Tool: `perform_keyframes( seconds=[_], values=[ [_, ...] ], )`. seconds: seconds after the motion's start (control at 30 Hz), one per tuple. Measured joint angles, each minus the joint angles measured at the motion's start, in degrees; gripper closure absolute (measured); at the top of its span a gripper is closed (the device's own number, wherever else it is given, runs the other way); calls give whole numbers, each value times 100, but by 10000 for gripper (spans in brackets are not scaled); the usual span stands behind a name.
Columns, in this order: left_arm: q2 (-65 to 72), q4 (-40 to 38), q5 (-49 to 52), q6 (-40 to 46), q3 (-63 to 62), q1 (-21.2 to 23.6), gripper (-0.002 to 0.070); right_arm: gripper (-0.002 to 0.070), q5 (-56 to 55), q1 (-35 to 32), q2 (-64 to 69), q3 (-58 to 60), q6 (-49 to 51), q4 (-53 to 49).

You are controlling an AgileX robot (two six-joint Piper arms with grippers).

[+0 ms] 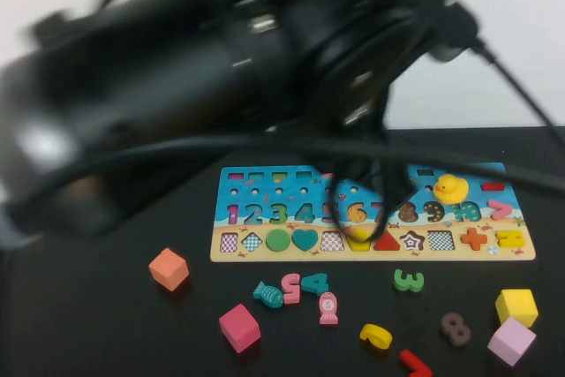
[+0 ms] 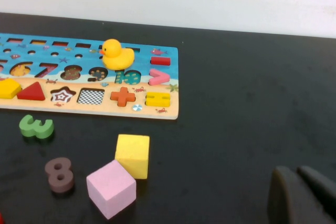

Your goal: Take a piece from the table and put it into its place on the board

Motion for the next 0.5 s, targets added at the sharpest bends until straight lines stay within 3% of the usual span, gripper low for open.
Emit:
perform_keyframes(
  seconds=[0.27,0.5],
  values=[
    [-732,-171,0,56,770,111,676,657,0,0,0,0,0,0],
    [-1153,-857,-94,452,1203,1072,676,657,0,0,0,0,-9,0]
  ],
)
